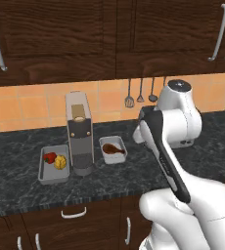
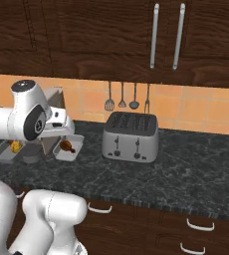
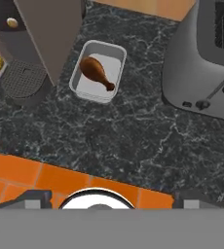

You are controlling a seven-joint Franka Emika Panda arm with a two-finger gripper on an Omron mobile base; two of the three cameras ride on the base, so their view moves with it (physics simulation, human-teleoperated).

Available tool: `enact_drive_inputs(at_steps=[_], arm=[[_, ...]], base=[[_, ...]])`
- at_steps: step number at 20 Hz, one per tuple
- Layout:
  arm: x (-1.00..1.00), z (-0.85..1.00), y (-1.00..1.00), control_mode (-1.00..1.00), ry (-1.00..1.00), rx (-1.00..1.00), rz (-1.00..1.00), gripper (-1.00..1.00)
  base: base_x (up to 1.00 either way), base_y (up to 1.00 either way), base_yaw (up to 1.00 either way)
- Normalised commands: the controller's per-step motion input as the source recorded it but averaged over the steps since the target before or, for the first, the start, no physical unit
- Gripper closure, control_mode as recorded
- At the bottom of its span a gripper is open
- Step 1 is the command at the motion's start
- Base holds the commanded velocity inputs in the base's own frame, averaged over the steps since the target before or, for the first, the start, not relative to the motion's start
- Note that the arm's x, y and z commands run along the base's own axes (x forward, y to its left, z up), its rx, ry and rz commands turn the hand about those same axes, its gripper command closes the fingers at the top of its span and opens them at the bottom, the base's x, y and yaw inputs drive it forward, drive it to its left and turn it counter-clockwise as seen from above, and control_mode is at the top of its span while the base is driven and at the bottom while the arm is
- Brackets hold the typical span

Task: Take the meat container that has the chicken drumstick and place it on the second highest rack of the freezer. Then take the vegetable container that has the squash and bell pepper and place it on the highest rack of the freezer.

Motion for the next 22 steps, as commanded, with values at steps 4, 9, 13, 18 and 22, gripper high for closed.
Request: enact_drive_inputs(at_steps=[4, 9, 13, 18, 22], arm=[[0.00, -0.42, 0.00, -1.00, 0.02, 0.06, -0.52, -1.00], [0.00, -0.17, 0.27, -1.00, 0.00, 0.02, 0.01, -1.00], [-0.13, 0.00, 0.43, -1.00, 0.09, -0.16, 0.57, -1.00], [-0.08, -0.15, 0.43, -1.00, 0.20, -0.25, 0.60, -1.00], [0.42, -0.39, 0.00, -1.00, 0.19, -0.11, 0.44, -1.00]], base=[[0.00, 0.00, 0.00], [0.00, 0.00, 0.00], [0.00, 0.00, 0.00], [0.00, 0.00, 0.00], [0.00, 0.00, 0.00]])
